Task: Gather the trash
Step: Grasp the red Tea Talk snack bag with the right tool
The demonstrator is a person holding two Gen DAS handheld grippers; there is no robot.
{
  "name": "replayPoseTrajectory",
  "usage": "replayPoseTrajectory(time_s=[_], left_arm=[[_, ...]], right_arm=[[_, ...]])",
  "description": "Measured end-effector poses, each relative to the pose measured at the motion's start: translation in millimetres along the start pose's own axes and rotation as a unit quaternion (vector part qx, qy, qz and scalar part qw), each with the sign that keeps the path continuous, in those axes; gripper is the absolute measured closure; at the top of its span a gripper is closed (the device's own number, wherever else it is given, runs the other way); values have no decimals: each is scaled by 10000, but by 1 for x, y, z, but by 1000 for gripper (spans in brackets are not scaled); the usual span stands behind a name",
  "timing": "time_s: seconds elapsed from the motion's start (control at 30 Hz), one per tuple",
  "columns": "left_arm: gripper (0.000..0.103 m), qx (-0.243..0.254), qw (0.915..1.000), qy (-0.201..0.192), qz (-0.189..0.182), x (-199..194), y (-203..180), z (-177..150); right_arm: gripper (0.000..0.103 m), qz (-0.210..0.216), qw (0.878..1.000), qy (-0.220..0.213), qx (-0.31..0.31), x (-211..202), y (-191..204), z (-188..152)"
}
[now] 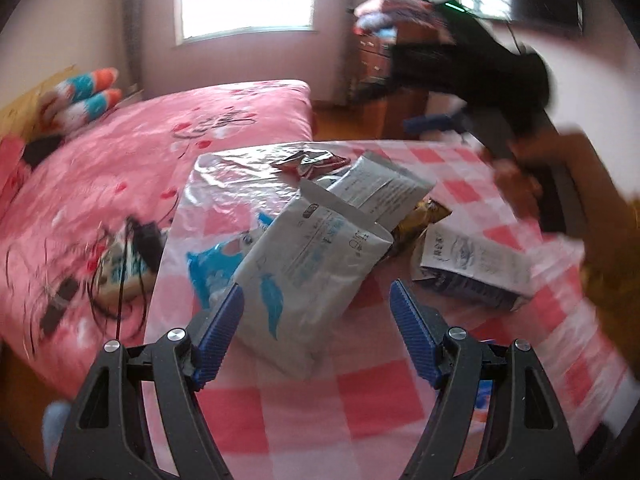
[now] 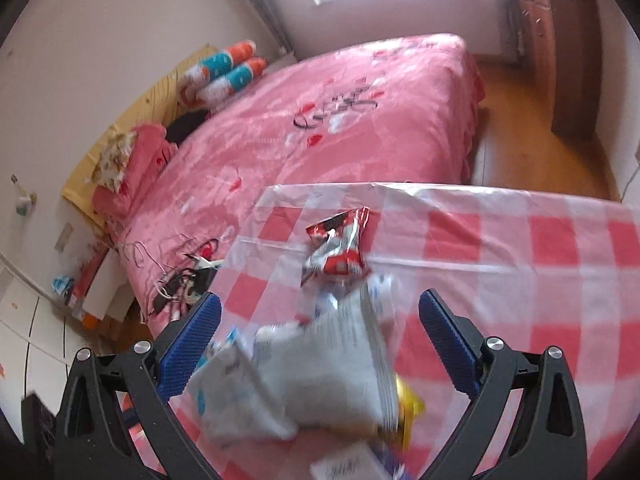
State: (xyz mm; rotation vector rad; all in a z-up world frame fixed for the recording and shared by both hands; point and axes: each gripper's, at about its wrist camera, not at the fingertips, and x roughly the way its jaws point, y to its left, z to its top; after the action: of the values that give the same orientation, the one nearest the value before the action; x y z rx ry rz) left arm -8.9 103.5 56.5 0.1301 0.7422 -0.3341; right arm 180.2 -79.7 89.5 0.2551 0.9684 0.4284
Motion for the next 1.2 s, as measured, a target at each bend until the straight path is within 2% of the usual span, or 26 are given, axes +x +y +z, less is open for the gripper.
replayPoseTrajectory(time_s=[0.2,0.27,0.37,0.43,0.47,0.5,0.57,0.63,0.9,1.2], left_arm=[[21,646,9977,199,-60,33,-1,8],[19,725,9969,259,-127,40,1,9],[16,756,9963,371,-184,52,3,10],[16,807,9960,359,-136,57,2,10],[16,803,9960,356,-140,59,2,11],[16,751,9964,346,-188,60,3,12],[16,614,9971,347,-276,62,7,13],[16,501,9975,364,-343,63,9,14],[22,50,9969,411,-669,62,6,5],[26,101,9948,452,-911,36,-24,-17]], right_arm=[[5,-381,9974,573,-234,63,-5,34],[5,-566,9951,699,-420,77,-2,40],[5,-490,9926,929,-612,97,5,45],[7,-665,9885,1071,-840,112,12,44],[13,-802,9846,1185,-1009,122,16,40],[31,-893,9821,1260,-1076,129,16,39],[40,-827,9806,1381,-1119,136,14,31],[46,-826,9798,1337,-1239,133,16,25],[49,-789,9736,1323,-1685,108,32,-15],[50,-615,9802,1166,-1477,62,22,-63]])
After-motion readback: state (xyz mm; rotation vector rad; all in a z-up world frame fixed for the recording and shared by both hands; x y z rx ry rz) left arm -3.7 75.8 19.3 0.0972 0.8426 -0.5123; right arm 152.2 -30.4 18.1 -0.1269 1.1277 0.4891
